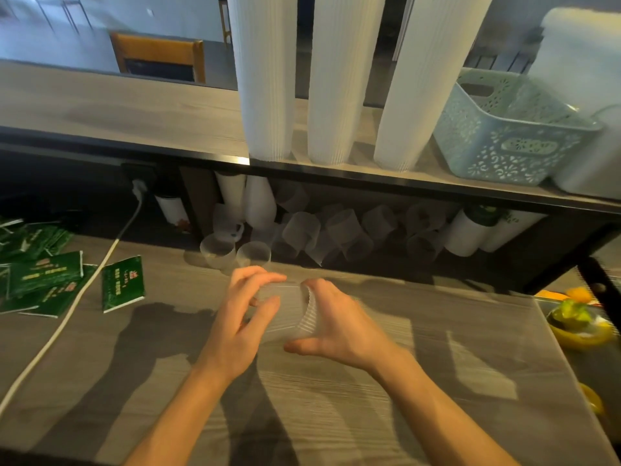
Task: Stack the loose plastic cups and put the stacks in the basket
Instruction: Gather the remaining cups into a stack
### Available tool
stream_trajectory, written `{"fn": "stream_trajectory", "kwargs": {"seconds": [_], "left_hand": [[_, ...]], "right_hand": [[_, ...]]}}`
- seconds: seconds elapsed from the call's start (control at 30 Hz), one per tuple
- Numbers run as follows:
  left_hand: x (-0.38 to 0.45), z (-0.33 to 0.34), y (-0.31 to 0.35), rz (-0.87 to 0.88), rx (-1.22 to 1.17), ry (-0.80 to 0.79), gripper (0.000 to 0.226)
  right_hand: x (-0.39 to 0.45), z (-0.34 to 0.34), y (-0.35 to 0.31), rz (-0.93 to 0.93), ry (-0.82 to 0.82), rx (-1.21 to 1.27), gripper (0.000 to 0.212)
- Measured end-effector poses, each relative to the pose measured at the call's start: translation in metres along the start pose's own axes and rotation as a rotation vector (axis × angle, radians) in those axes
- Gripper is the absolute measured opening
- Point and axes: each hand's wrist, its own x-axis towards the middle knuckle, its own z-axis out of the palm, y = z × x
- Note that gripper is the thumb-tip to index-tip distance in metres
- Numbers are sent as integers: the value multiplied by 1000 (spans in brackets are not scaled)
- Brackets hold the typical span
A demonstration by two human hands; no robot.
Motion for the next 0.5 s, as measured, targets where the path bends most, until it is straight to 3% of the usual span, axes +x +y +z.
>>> {"fn": "stream_trajectory", "kwargs": {"seconds": [0.23, 0.5], "left_hand": [[-1, 20, 11, 0, 133, -29, 54], [-11, 40, 11, -88, 33, -118, 70]], "right_hand": [[-5, 8, -3, -18, 26, 28, 96], [-6, 17, -5, -39, 60, 123, 80]]}}
